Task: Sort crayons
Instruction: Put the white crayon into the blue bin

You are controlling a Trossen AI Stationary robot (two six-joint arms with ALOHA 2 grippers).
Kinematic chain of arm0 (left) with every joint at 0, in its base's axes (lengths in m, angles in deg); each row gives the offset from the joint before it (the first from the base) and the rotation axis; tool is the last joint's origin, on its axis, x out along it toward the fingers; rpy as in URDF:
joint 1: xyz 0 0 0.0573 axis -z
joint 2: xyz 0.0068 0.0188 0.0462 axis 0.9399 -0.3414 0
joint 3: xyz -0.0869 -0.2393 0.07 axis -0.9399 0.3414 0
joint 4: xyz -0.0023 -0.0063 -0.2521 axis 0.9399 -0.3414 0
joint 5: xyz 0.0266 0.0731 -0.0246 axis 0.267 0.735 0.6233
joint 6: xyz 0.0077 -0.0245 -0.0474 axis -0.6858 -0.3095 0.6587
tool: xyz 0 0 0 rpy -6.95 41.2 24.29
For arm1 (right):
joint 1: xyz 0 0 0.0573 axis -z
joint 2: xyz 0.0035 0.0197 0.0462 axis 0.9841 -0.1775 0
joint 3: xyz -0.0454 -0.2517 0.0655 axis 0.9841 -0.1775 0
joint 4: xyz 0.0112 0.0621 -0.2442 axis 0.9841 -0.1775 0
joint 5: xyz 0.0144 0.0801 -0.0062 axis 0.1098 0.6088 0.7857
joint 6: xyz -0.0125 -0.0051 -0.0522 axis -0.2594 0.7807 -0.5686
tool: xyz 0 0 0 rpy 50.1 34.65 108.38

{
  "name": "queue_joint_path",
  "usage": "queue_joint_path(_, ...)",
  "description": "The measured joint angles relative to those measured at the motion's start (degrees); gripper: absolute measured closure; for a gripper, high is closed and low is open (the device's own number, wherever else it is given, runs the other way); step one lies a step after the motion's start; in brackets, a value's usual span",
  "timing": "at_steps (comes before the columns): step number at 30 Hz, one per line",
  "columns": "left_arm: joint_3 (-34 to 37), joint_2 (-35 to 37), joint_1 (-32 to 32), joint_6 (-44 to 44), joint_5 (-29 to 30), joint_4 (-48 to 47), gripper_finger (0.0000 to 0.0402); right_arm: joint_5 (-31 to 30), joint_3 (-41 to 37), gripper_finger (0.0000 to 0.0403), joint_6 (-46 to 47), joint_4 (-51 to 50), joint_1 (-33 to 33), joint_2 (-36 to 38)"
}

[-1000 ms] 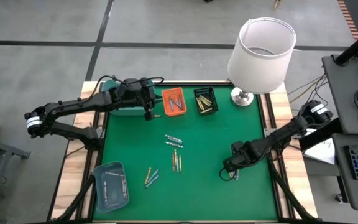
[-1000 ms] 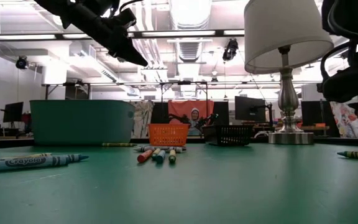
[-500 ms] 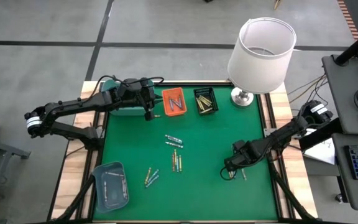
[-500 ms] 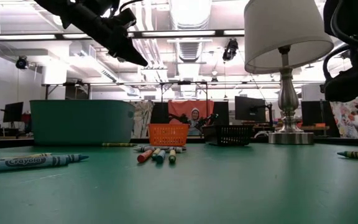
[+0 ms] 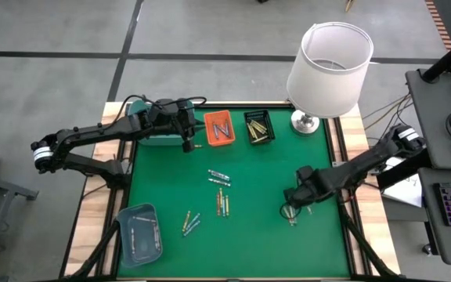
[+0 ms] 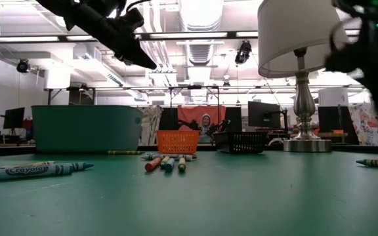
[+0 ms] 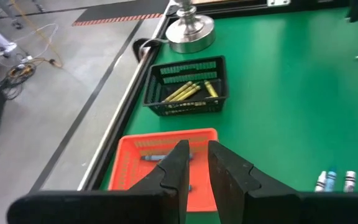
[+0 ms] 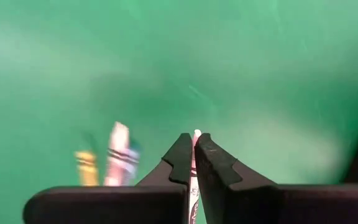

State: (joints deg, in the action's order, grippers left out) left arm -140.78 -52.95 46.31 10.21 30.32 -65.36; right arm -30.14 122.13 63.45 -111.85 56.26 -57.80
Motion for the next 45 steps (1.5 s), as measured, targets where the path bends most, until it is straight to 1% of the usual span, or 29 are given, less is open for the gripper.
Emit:
queue_joint_path(3, 0.0, 0.0, 0.0, 0.1, -1.6, 0.8, 0.0358, -6.1, 3.1, 0.0394, -5.5, 0.4, 3.4, 1.9)
queue_joint_path(5, 0.0, 0.0, 0.0, 0.3, -1.7, 1.6, 0.0358, -9.7, 5.3, 0.0394, -11.0, 1.1, 6.0, 2.6)
queue_joint_path(8, 0.0, 0.0, 0.0, 1.1, -1.8, 2.6, 0.0358, -13.8, 8.2, 0.0394, -21.8, 4.7, 10.0, 2.8)
queue_joint_path(10, 0.0, 0.0, 0.0, 1.4, -1.8, 2.7, 0.0358, -15.3, 9.2, 0.0394, -29.9, 9.8, 12.6, 2.7)
queue_joint_path(12, 0.0, 0.0, 0.0, 1.5, -1.8, 2.7, 0.0358, -15.6, 9.3, 0.0394, -38.6, 17.0, 15.4, 2.6)
queue_joint_path(17, 0.0, 1.1, 0.0, 1.6, -1.8, 2.2, 0.0358, -15.6, 6.8, 0.0394, -59.0, 39.8, 20.9, 2.6)
queue_joint_path(22, -2.5, 5.9, 0.0, 2.3, -1.8, -3.9, 0.0358, -14.7, 2.9, 0.0394, -76.1, 63.0, 23.1, 0.0)
queue_joint_path(25, -4.3, 9.2, 0.0, 3.8, -1.8, -7.8, 0.0358, -10.2, 1.3, 0.0394, -83.2, 77.0, 23.8, -3.8)
queue_joint_path(29, -6.2, 13.4, 0.1, 7.1, -1.8, -11.5, 0.0358, -3.5, 1.3, 0.0394, -88.9, 93.7, 24.5, -11.2)
queue_joint_path(33, -6.9, 17.3, 0.1, 11.2, -1.8, -12.2, 0.0358, 3.1, 2.9, 0.0394, -91.8, 110.3, 24.7, -20.5)
queue_joint_path(35, -7.0, 19.1, 0.1, 12.9, -1.8, -12.4, 0.0358, 5.8, 5.3, 0.0394, -92.5, 116.2, 24.7, -24.9)
queue_joint_path(39, -7.5, 22.1, 0.2, 15.5, -1.8, -12.8, 0.0358, 11.8, 12.4, 0.0394, -94.3, 123.0, 24.7, -33.2)
queue_joint_path(45, -7.5, 25.5, 0.2, 16.0, -1.8, -12.5, 0.0358, 22.0, 27.1, 0.0394, -93.9, 123.2, 24.6, -44.9)
